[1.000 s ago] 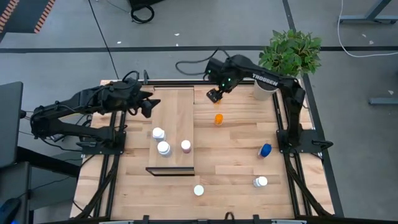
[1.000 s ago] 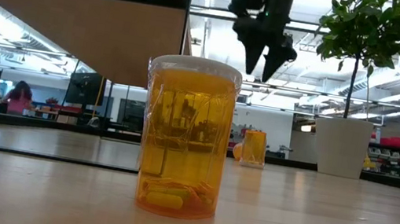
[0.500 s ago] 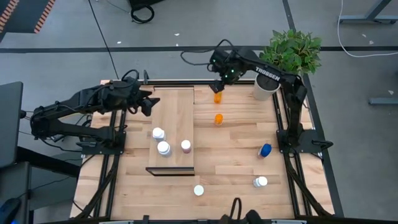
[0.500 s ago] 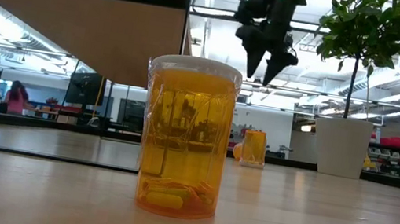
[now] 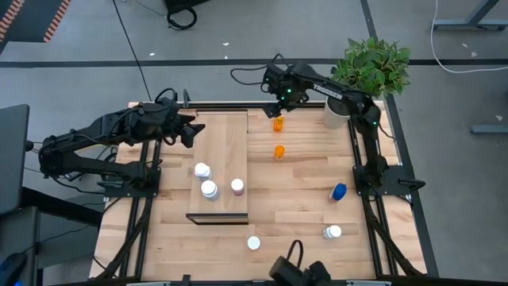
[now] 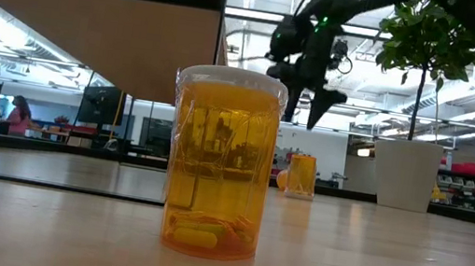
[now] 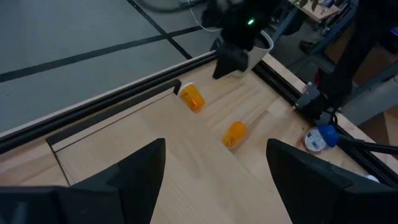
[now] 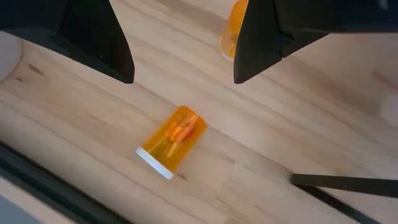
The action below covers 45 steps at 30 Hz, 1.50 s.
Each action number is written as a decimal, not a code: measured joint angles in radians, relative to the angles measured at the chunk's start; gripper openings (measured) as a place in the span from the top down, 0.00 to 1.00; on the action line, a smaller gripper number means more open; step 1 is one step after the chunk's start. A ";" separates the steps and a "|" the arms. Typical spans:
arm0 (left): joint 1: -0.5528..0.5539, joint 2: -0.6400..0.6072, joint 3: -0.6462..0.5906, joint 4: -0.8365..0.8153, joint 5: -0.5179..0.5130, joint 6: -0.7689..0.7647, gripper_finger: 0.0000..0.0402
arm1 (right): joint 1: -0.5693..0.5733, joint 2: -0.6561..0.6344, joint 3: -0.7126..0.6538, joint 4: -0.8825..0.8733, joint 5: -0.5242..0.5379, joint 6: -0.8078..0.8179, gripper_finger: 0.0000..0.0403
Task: Pick and place medicine bottles onto shelf by color
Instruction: Put the top orange pill bottle on the shelf
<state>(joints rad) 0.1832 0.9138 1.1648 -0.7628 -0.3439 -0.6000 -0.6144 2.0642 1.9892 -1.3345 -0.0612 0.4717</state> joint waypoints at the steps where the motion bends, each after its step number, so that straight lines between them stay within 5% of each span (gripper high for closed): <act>1: -0.001 0.000 0.000 0.000 0.000 -0.007 0.29 | -0.005 0.014 0.000 0.001 -0.001 0.000 0.30; 20: -0.002 0.000 0.000 -0.001 0.000 -0.025 0.29 | -0.032 0.181 -0.001 0.076 -0.023 0.083 0.30; 45: -0.001 0.000 0.000 -0.002 0.000 -0.044 0.29 | -0.073 0.184 -0.001 0.130 -0.011 0.172 0.30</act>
<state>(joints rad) 0.1822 0.9138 1.1645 -0.7643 -0.3439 -0.6441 -0.6871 2.2486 1.9881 -1.2044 -0.0723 0.6440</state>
